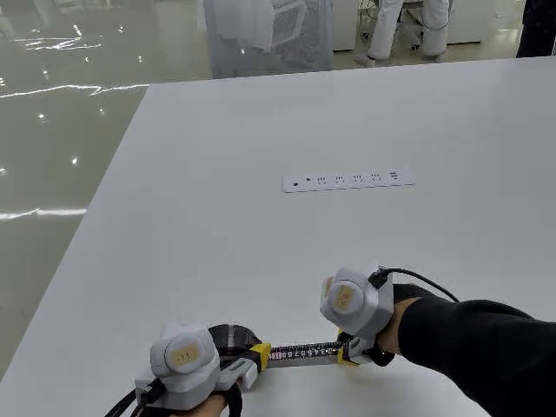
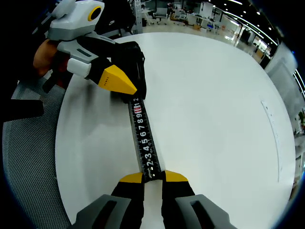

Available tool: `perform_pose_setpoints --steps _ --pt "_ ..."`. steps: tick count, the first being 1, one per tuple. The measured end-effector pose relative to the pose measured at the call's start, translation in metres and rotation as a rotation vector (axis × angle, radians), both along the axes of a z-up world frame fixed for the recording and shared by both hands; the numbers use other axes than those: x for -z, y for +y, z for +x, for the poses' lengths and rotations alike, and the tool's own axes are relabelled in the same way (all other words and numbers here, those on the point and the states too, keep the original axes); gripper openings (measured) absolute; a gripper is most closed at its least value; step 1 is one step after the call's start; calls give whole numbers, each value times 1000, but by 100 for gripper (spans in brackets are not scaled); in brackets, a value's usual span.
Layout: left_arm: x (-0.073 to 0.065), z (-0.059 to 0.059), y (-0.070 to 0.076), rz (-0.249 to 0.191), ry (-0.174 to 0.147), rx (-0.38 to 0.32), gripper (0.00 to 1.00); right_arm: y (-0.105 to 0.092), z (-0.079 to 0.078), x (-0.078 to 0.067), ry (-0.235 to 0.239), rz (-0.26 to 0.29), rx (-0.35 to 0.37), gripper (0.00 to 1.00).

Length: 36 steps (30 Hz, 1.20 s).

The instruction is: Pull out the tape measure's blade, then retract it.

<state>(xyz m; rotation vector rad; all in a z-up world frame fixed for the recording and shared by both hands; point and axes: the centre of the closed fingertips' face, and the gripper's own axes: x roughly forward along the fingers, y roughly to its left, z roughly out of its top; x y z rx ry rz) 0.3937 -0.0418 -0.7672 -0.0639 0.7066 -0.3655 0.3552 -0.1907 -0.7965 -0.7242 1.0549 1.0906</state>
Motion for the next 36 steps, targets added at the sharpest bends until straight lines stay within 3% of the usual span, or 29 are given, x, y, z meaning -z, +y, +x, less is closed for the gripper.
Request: perform_pose_setpoints --steps 28,36 --pt "1 -2 0 0 2 2 61 18 5 0 -8 20 -15 8" --pt "1 -1 -1 -2 15 4 61 21 5 0 -5 17 -8 8"
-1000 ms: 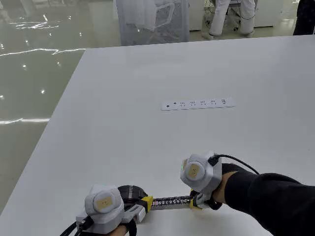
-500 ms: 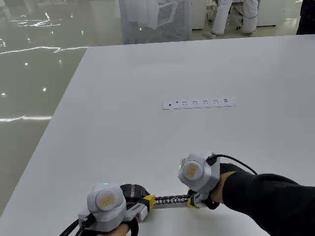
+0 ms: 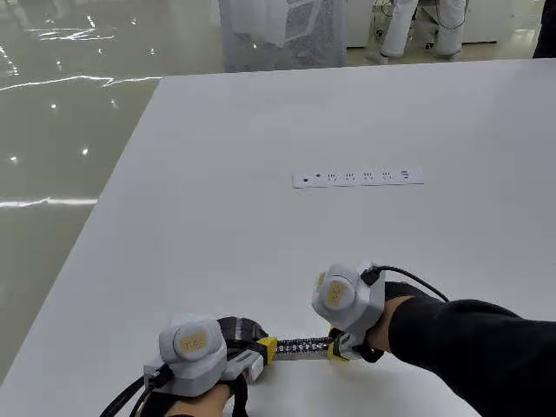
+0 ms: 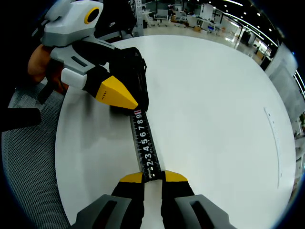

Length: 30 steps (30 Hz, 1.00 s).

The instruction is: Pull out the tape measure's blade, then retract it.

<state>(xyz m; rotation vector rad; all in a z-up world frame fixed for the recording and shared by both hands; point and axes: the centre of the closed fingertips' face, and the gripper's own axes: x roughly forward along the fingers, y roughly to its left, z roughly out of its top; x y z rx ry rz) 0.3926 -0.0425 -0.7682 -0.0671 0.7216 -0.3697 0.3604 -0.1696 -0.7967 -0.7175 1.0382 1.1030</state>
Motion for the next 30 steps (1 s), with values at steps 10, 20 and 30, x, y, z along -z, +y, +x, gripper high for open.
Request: perform_pose_setpoints --steps 10,20,30 --pt "0 0 0 4 3 2 61 4 0 0 2 11 -3 7" --pt "1 2 0 2 6 -2 61 7 1 -1 5 31 7 8" --pt "1 1 -1 2 5 0 61 10 -1 -2 14 32 19 9"
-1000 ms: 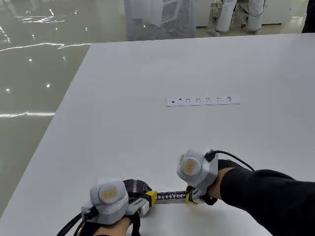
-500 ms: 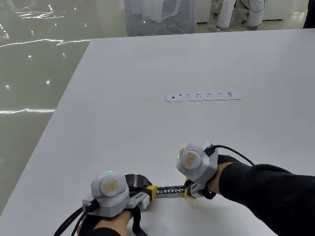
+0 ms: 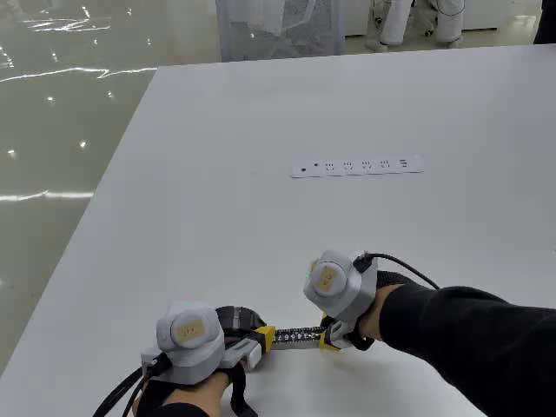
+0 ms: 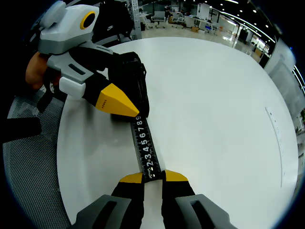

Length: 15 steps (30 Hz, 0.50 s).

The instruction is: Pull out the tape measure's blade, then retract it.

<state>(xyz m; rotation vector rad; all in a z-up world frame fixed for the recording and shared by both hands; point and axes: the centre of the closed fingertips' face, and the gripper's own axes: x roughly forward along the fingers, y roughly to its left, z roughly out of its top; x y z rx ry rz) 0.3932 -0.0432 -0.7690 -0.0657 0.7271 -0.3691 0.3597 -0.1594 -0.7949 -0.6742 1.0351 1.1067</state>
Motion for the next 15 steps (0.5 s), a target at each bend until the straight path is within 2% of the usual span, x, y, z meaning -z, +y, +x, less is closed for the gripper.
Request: perform_pose_setpoints --steps 3,6,9,15 --pt "0 0 0 0 2 2 61 1 0 0 4 -3 1 9" --pt "0 0 0 -1 0 0 61 2 -1 1 -5 -15 -30 9" --pt "1 0 0 -1 1 -1 61 2 0 1 1 -10 3 8" --pt "1 0 0 -2 3 0 61 5 0 1 -15 -7 -25 8"
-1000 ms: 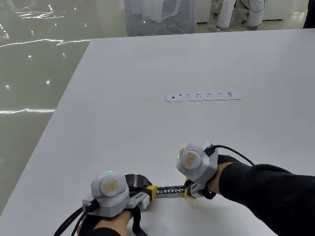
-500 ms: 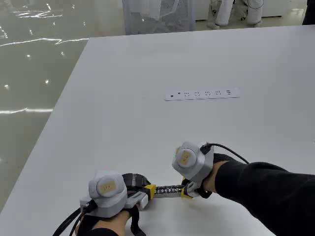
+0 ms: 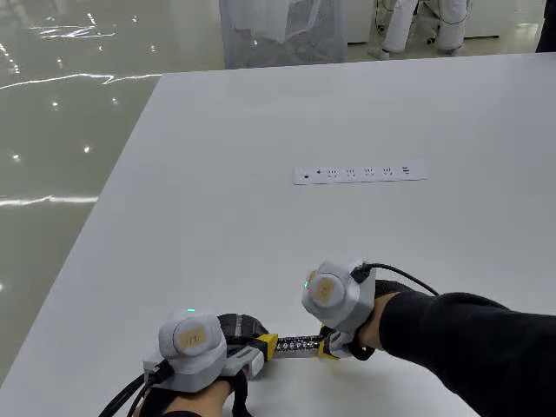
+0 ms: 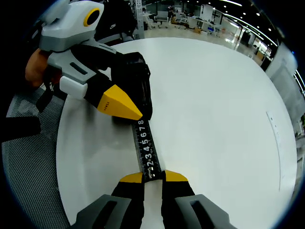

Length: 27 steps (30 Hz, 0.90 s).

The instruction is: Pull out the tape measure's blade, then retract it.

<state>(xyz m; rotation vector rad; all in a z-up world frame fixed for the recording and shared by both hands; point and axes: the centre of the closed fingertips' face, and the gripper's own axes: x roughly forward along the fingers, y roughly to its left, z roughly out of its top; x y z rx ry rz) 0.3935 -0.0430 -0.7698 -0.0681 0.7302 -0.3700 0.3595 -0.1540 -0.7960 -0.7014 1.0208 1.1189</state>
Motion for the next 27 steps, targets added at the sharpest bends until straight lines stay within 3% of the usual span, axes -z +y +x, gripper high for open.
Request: perform_pose_setpoints --steps 7,27 --pt "0 0 0 -1 -4 -3 61 4 -1 0 -10 42 22 8" --pt "0 1 1 -14 2 4 61 19 1 -1 -28 62 -15 8"
